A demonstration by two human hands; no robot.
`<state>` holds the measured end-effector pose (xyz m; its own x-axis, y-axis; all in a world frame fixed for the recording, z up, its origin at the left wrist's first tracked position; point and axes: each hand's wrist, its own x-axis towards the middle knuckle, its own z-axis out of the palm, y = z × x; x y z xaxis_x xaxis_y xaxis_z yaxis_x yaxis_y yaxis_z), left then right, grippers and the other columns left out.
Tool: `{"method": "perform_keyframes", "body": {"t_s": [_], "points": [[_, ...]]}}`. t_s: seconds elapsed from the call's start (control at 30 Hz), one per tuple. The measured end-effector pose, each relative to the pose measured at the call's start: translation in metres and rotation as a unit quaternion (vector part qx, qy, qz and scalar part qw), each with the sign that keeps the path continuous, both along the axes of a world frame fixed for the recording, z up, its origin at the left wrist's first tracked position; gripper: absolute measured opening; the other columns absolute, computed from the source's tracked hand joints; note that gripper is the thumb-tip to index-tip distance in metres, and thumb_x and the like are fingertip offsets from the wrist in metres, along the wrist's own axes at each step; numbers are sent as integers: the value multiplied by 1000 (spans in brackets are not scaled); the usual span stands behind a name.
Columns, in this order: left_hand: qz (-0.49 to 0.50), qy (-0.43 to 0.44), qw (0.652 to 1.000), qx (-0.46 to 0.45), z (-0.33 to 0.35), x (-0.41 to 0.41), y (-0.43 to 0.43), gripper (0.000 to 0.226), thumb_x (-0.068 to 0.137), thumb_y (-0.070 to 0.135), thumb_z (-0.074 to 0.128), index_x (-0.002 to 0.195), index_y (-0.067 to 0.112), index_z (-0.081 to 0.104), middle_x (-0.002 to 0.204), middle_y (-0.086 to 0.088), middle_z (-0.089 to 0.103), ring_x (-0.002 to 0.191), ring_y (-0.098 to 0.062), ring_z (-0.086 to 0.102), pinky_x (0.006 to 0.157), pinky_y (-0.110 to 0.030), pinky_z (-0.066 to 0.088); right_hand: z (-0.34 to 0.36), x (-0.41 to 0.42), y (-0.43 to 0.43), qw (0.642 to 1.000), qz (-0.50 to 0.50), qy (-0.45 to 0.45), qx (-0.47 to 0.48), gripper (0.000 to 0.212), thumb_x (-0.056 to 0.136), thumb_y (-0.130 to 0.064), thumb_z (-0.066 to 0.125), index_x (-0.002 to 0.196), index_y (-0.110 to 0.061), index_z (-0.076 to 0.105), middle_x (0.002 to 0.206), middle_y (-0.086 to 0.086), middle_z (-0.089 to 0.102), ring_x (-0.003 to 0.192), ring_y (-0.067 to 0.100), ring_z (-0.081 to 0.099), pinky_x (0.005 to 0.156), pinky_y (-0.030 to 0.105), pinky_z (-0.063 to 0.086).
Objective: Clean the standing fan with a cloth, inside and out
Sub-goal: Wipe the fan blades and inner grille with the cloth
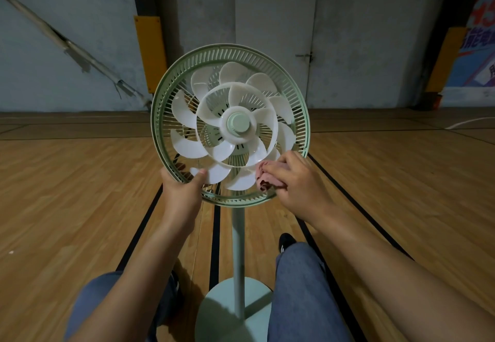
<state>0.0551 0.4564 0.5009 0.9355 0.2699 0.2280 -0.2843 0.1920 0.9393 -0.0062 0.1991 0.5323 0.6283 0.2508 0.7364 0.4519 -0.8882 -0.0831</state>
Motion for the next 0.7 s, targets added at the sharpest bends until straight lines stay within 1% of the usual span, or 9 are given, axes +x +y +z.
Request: {"method": "perform_keyframes", "body": {"t_s": [0.1, 0.17, 0.27, 0.37, 0.43, 0.53, 0.63, 0.7], "points": [[2, -4, 1000, 1, -1, -1, 3, 45, 99, 25, 77, 120, 53, 49, 124, 8, 69, 117, -23, 70, 95, -54, 62, 3, 3, -12, 999, -20, -9, 31, 42, 89, -9, 67, 131, -9, 72, 104, 5, 55, 98, 22, 53, 76, 43, 57], [-7, -7, 1000, 3, 0, -2, 4, 43, 101, 24, 76, 119, 52, 49, 126, 6, 69, 117, -23, 71, 98, -58, 61, 6, 7, -19, 999, -22, -6, 27, 45, 88, -4, 69, 133, -8, 71, 106, 5, 55, 100, 22, 54, 75, 41, 58], [-8, -10, 1000, 3, 1, -1, 3, 42, 101, 21, 75, 123, 46, 49, 126, 5, 68, 117, -22, 70, 100, -58, 60, 8, 13, -23, 1000, -27, -5, -15, 51, 84, 1, 70, 134, -6, 70, 107, 8, 54, 102, 25, 52, 80, 37, 51], [2, -13, 1000, 10, 1, -1, 0, 44, 101, 21, 75, 111, 53, 47, 122, 6, 66, 114, -21, 69, 99, -56, 60, 2, 15, -17, 997, -52, 2, -52, 54, 80, 4, 73, 134, -4, 68, 106, 11, 54, 100, 28, 51, 83, 36, 43], [11, -20, 1000, 18, 1, -1, -2, 47, 101, 22, 75, 108, 57, 44, 120, 9, 65, 112, -18, 68, 96, -51, 61, -7, 13, -10, 996, -62, 11, -61, 54, 78, 3, 74, 132, -3, 69, 106, 12, 55, 100, 30, 53, 82, 36, 41], [13, -24, 999, 17, 3, -1, -6, 49, 102, 20, 74, 107, 59, 43, 120, 11, 65, 110, -13, 67, 94, -47, 61, -16, 11, -2, 996, -53, 41, -63, 49, 80, 0, 74, 128, -7, 69, 108, 10, 55, 103, 28, 52, 87, 42, 48], [13, -18, 1000, 13, 4, 0, -6, 45, 102, 20, 74, 114, 52, 44, 120, 12, 64, 111, -13, 67, 96, -49, 61, -19, 11, 5, 993, -26, 80, -84, 41, 84, -5, 71, 125, -13, 71, 106, 3, 50, 104, 25, 50, 92, 43, 44], [10, -15, 1000, 9, 4, 0, -5, 46, 101, 18, 75, 115, 51, 46, 121, 10, 65, 112, -16, 68, 96, -51, 61, -18, 12, 6, 993, -16, 88, -81, 43, 85, -6, 70, 126, -16, 71, 105, 0, 48, 104, 24, 50, 89, 41, 42]]}}
